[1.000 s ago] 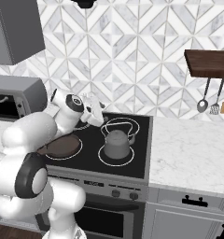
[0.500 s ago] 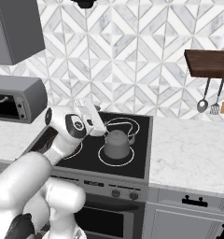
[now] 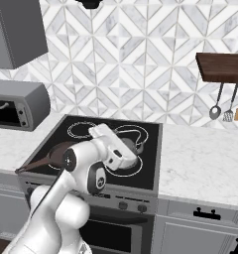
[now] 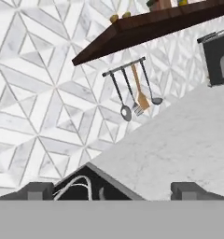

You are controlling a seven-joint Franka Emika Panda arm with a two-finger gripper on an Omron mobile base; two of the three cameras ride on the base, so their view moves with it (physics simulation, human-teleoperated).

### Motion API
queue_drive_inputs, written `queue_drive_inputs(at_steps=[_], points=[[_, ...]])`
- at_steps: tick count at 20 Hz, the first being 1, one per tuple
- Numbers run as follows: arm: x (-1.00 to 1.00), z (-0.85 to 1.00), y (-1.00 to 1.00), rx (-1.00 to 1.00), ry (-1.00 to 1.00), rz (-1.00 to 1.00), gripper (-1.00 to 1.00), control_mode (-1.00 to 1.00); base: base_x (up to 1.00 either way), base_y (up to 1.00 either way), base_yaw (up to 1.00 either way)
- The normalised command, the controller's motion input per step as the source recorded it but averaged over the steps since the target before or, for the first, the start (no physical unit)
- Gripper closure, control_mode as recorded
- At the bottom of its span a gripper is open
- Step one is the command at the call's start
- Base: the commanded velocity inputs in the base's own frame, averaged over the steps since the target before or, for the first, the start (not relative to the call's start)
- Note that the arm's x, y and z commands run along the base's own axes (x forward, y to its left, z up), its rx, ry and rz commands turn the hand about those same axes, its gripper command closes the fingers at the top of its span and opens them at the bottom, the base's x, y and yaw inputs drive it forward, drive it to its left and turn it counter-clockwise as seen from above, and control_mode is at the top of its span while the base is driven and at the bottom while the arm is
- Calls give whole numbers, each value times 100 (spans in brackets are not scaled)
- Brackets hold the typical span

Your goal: Pick the kettle from the counter and place it on a stove burner. Then turn the burner on.

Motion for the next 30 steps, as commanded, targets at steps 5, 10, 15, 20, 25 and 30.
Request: queue_drive_inputs(at_steps=[5, 10, 15, 20, 25, 30], points=[[-85, 0, -69, -24, 15, 9, -100, -100, 0, 0, 0], [-78, 0, -53, -27, 17, 14, -100, -100, 0, 0, 0], [-44, -15, -30, -20, 7, 17, -100, -100, 0, 0, 0], [-47, -23, -4, -7, 1, 21, -100, -100, 0, 0, 0], [-55, -31, -2, 0, 0, 17, -100, -100, 0, 0, 0], [-32, -47, -1, 0, 0, 6, -100, -100, 0, 0, 0]])
